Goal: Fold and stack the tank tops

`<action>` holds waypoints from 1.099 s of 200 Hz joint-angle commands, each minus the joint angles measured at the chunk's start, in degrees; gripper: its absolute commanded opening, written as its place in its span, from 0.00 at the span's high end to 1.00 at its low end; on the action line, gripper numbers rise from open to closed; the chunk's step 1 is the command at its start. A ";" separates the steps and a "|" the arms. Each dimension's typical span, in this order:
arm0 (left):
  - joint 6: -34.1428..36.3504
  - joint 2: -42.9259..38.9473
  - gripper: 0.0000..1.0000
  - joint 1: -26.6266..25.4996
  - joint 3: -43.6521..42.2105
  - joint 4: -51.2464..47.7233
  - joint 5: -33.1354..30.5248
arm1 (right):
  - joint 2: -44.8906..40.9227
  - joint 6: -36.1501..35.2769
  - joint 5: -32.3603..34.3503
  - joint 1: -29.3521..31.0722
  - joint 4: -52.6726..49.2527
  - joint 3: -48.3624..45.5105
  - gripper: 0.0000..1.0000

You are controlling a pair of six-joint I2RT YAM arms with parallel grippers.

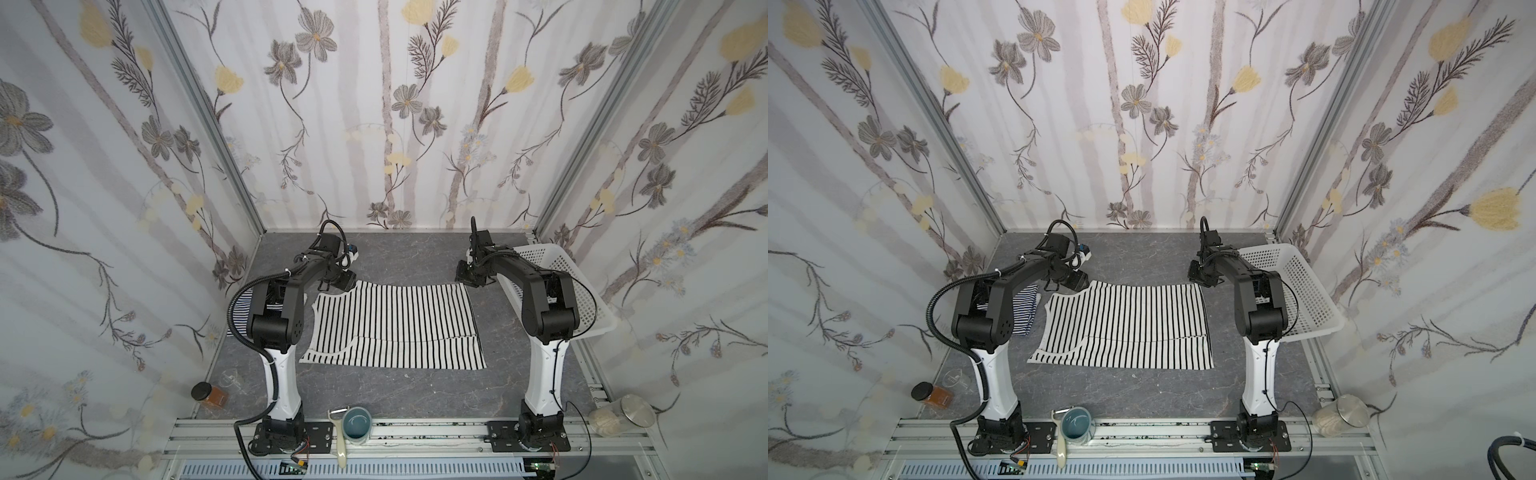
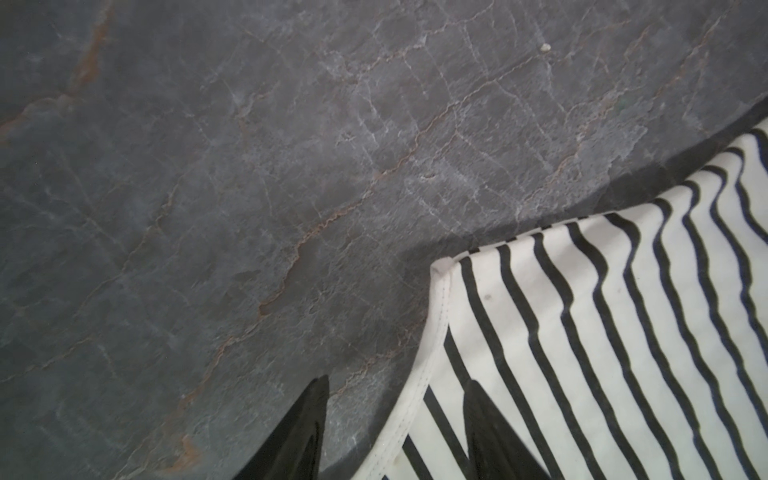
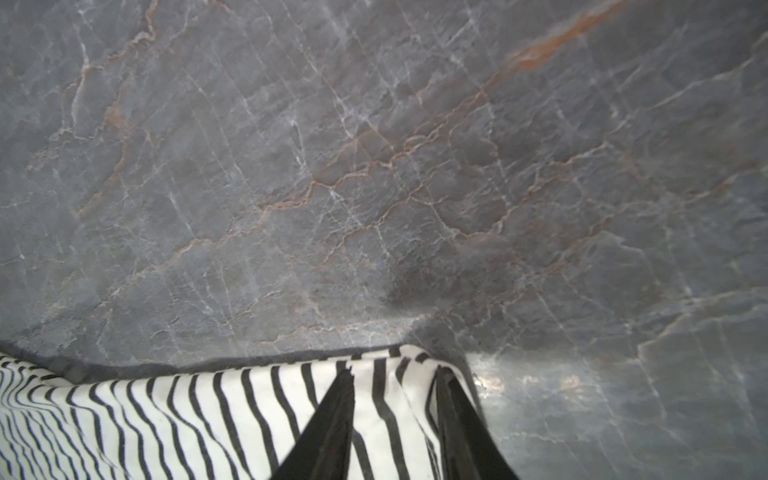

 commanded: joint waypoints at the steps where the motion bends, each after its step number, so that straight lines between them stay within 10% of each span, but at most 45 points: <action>1: -0.01 -0.61 0.45 0.07 0.38 0.84 -0.21 | 0.01 -0.10 1.78 0.16 -1.20 0.62 0.64; 56: -0.67 0.31 0.45 0.05 1.53 0.85 0.81 | 1.72 -0.19 2.32 0.17 -3.49 3.45 0.75; 81: -0.84 0.31 0.45 0.07 1.85 0.80 1.26 | 2.30 -0.38 1.09 0.17 -4.34 4.50 1.00; 220: -0.14 4.66 0.51 -0.78 5.38 0.63 3.12 | -11.43 0.91 -2.48 1.84 1.68 -8.02 1.00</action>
